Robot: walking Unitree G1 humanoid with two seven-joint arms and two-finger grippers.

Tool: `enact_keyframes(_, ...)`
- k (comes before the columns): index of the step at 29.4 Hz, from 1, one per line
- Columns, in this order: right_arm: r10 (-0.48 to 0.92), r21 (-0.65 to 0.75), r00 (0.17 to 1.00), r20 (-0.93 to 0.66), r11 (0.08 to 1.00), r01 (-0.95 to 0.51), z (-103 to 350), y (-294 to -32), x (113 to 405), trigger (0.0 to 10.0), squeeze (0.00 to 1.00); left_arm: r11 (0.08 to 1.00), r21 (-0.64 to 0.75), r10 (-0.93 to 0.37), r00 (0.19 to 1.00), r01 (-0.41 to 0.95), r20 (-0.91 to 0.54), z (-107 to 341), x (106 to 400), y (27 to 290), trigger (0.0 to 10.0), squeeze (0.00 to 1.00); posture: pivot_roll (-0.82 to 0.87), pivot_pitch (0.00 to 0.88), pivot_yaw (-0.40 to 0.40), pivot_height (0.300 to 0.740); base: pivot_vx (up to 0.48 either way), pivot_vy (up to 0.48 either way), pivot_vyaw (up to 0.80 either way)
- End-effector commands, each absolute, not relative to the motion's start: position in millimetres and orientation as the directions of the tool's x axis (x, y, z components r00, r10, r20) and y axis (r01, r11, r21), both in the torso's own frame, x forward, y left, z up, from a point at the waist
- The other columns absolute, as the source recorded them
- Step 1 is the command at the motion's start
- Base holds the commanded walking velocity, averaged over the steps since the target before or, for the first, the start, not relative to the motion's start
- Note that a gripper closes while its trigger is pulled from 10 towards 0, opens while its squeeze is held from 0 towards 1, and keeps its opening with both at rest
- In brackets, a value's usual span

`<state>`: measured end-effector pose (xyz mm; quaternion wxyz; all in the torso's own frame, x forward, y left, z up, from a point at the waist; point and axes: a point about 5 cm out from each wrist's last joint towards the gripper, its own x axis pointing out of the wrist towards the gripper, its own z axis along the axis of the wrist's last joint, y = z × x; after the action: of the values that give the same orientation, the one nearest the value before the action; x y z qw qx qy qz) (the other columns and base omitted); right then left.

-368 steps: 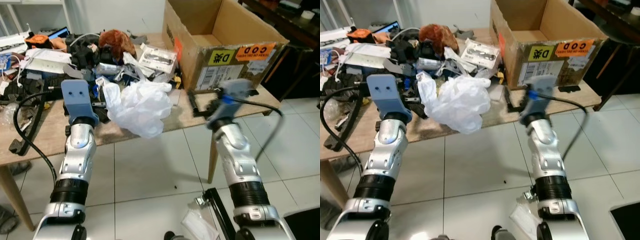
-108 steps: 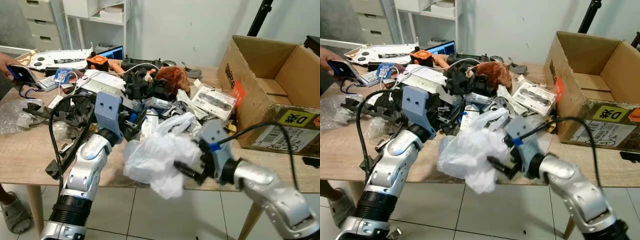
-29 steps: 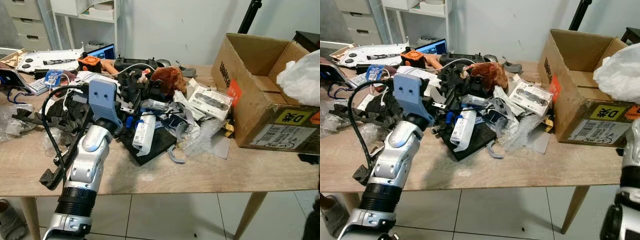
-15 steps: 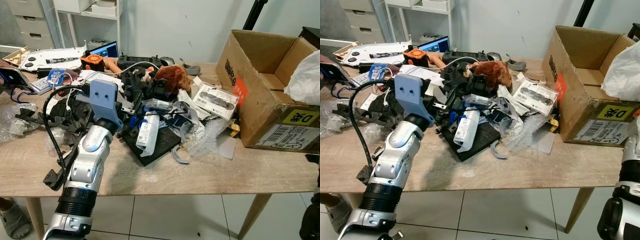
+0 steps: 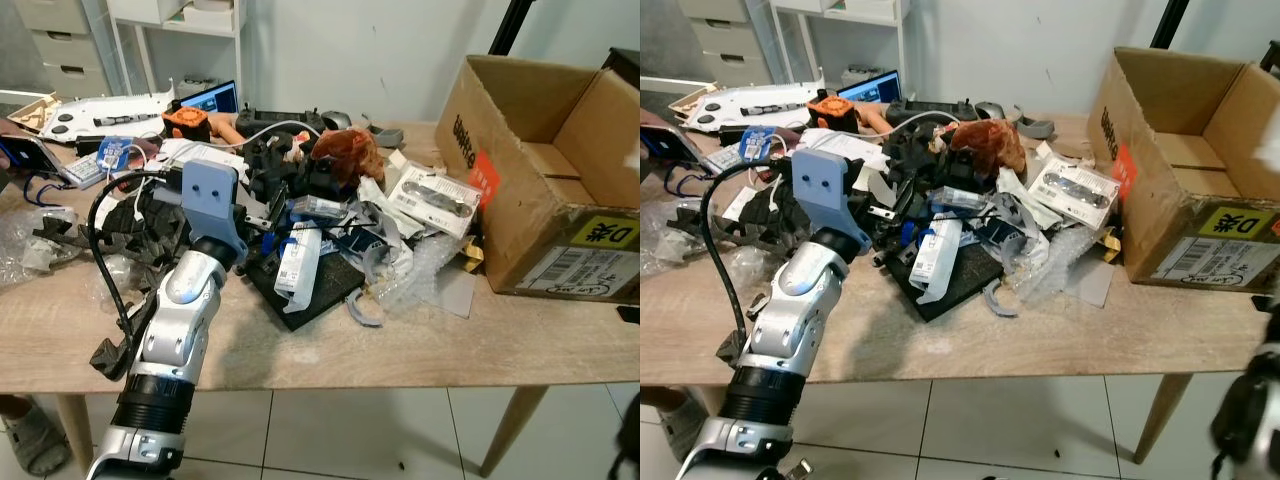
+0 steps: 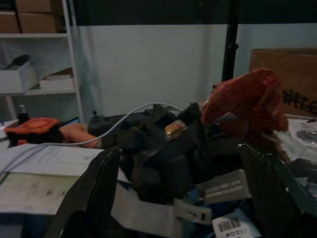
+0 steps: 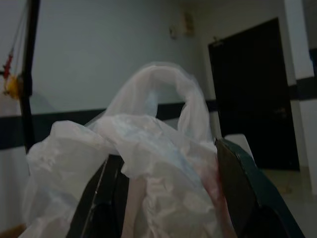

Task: Picking trash to rubbish bin

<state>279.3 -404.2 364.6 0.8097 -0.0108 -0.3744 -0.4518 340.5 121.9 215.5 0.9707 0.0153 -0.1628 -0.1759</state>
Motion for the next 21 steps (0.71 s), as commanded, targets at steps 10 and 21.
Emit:
enact_keyframes(10,-0.748,0.266,0.400,0.530,0.594,0.759,331.2,-407.5,292.3,10.0,0.00,0.928,0.084,-0.370,0.884,0.362,0.285,207.7,339.3,114.1,10.0,0.00,0.00,0.155,-0.052,0.740,0.000,0.000,0.00)
enact_keyframes(21,-0.562,0.103,0.742,0.366,0.817,0.568,302.1,-383.8,330.3,10.0,0.00,0.923,0.085,-0.382,0.880,0.374,0.283,208.0,340.6,110.3,10.0,0.00,0.00,0.157,-0.041,0.740,0.000,0.000,0.00)
